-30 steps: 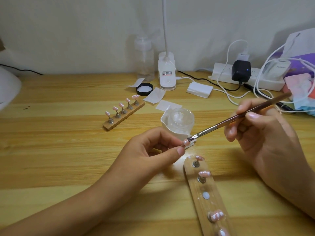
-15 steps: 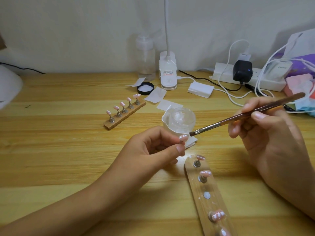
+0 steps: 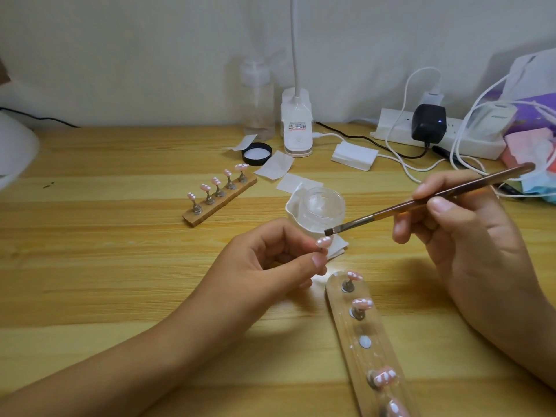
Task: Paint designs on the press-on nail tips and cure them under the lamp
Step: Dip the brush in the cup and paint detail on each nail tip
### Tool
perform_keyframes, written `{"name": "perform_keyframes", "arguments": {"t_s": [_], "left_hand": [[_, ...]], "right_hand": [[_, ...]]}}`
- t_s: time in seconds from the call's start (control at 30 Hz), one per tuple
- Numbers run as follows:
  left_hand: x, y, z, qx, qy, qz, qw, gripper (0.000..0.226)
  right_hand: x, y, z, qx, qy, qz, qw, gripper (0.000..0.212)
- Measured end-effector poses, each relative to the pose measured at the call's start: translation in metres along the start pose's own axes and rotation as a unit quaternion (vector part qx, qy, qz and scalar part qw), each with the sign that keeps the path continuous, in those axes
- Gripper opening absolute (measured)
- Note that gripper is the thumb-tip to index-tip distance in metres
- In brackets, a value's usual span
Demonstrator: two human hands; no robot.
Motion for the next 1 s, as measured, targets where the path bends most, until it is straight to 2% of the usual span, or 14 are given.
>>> {"name": "perform_keyframes", "arguments": {"t_s": [0.17,0.27,0.43,0.5,0.63,0.7,0.8,0.93,1.0], "left_hand": [[0.0,0.002,0.0,0.017,0.004,0.011,1.0,0.013],[0.0,0.003,0.0,0.032,0.009,0.017,0.999,0.014],[0.001,0.002,0.001,0.038,0.011,0.007,0.999,0.007],[0.001,0.002,0.0,0.05,0.018,0.004,0.999,0.012],[0.001,0.002,0.0,0.057,0.02,0.005,0.998,0.006],[0.001,0.002,-0.001,0.062,0.022,0.001,0.998,0.011],[0.001,0.001,-0.002,0.06,0.024,0.0,0.998,0.014],[0.001,0.001,-0.002,0.066,0.027,0.008,0.997,0.003],[0.0,0.001,-0.002,0.073,0.025,0.012,0.997,0.006]], "right_hand": [[-0.002,-0.003,0.014,0.045,-0.067,-0.013,0.997,0.002],[-0.002,-0.009,0.016,0.083,-0.081,-0.031,0.993,0.01],[0.0,-0.011,0.011,0.085,-0.064,-0.054,0.993,0.025],[0.001,-0.011,0.008,0.08,-0.054,-0.056,0.994,0.028],[0.002,-0.012,0.002,0.072,-0.03,-0.06,0.995,0.012],[0.002,-0.011,0.001,0.068,-0.021,-0.06,0.996,0.005],[0.001,-0.011,-0.001,0.069,-0.011,-0.06,0.996,0.012],[0.002,-0.011,-0.004,0.064,-0.009,-0.061,0.996,0.015],[0.001,-0.011,-0.003,0.058,-0.015,-0.062,0.996,0.014]]}}
Point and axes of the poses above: each hand's wrist, its own x-axis towards the middle knuckle, its own z-axis out of the back of the hand, y = z × x, the point moved 10 cm from there along x, towards the middle knuckle, and after that the axes turned 15 degrees about y, right-handed, at the moved point
